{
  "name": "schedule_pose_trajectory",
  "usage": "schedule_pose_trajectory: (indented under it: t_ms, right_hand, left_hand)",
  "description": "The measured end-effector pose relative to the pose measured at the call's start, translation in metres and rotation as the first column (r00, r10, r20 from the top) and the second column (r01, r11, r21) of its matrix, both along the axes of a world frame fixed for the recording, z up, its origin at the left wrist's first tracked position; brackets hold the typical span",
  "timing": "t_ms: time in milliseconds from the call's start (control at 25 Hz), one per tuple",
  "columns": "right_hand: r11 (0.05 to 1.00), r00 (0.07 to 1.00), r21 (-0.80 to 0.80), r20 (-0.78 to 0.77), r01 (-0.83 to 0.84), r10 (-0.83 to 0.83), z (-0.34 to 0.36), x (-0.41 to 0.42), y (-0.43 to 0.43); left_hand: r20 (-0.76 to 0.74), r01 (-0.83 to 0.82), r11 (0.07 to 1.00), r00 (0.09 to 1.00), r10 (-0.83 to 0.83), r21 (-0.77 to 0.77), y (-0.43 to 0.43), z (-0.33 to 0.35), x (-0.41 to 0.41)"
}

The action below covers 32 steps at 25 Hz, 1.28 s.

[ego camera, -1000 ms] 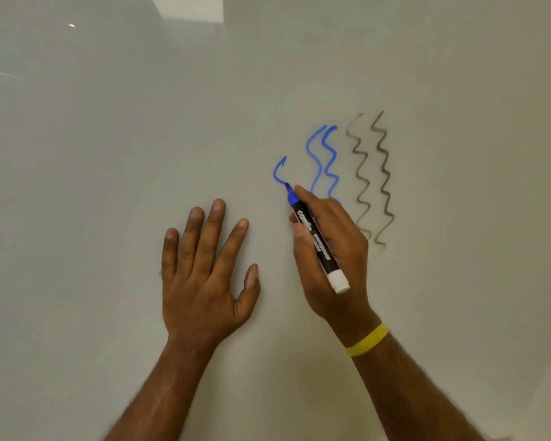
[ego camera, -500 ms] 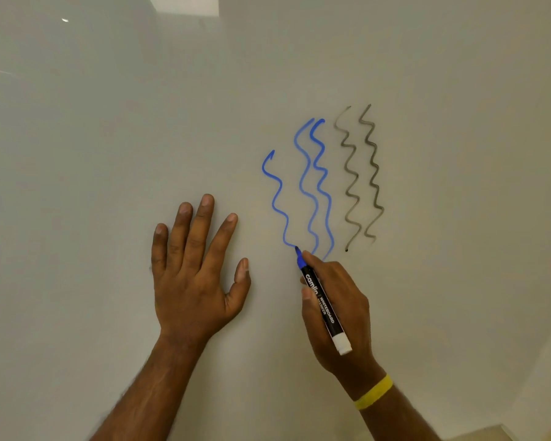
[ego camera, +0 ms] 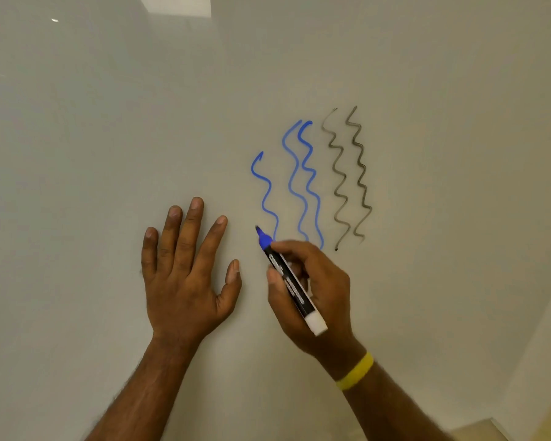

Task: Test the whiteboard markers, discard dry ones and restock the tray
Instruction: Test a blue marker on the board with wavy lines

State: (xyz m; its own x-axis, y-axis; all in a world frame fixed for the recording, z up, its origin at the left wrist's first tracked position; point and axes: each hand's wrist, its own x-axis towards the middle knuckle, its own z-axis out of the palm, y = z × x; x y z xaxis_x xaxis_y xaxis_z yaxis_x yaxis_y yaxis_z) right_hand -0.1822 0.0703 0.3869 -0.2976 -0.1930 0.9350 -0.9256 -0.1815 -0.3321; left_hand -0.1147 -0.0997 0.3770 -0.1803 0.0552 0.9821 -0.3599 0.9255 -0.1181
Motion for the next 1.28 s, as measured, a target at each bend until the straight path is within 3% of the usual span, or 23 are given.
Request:
schedule_pose_trajectory:
  t_ms: [120,280,400,520,880,1000,1280]
  right_hand:
    - [0.999,0.998,-0.044,-0.063,-0.020,0.017,0.047,0.000,-0.014]
    - [0.995,0.999,-0.087,-0.007,-0.040,0.040,0.069,-0.006,-0.024]
    - [1.000,1.000,-0.023,-0.030,-0.003,0.002,0.051,-0.009,-0.018]
    - [0.999,0.998,-0.029,0.063,-0.023,0.025,0.031,-0.009,-0.008]
    - [0.989,0.996,0.120,0.030,0.085,-0.089,-0.023,-0.003,0.009]
    - [0.990,0.991,0.132,0.117,0.056,-0.071,-0.035,0.000,0.012]
    - [0.966,0.985,0.220,0.073,0.137,-0.156,-0.065,0.002,0.025]
  left_hand:
    - [-0.001,0.000,1.000,1.000,0.000,-0.010,0.000,0.000,0.001]
    - [0.012,0.002,1.000,1.000,-0.002,-0.006,-0.001,-0.001,0.001]
    - [0.017,0.000,1.000,1.000,0.000,-0.005,-0.002,-0.002,0.002]
    - [0.017,0.002,1.000,1.000,-0.002,0.002,0.000,-0.002,0.002]
    - [0.028,0.025,0.998,0.999,-0.027,0.064,0.005,-0.011,0.004]
    - [0.046,0.033,0.995,0.998,-0.038,0.095,0.007,-0.020,0.007]
    - [0.084,0.039,0.990,0.995,-0.050,0.135,0.011,-0.043,0.013]
